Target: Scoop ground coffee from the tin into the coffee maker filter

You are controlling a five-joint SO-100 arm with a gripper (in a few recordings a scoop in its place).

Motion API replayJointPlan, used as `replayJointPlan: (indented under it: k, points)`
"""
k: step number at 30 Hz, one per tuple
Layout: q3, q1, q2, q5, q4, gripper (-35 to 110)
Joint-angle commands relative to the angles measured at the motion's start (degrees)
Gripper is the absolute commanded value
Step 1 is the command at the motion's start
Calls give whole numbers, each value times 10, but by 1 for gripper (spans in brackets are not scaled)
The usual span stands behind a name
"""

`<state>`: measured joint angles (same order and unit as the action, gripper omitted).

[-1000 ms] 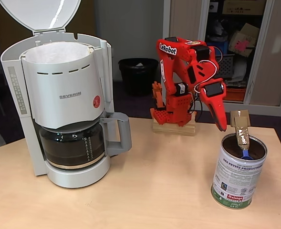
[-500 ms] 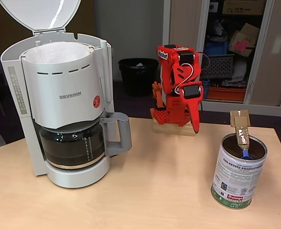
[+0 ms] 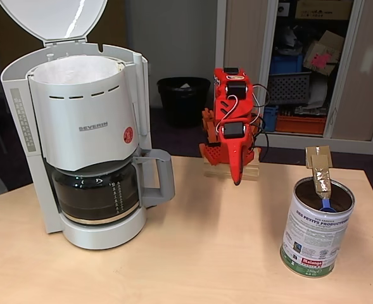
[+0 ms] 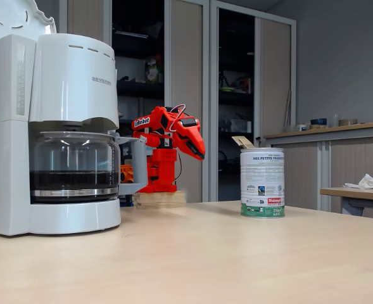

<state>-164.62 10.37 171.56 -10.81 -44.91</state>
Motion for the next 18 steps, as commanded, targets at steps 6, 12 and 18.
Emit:
replayJointPlan:
  k: [6, 12, 18]
  points:
    - [-79, -14, 118, -80, -19, 0]
    - [-83, -34, 166, -45, -80, 0]
    - [-87, -66, 192, -11, -131, 0]
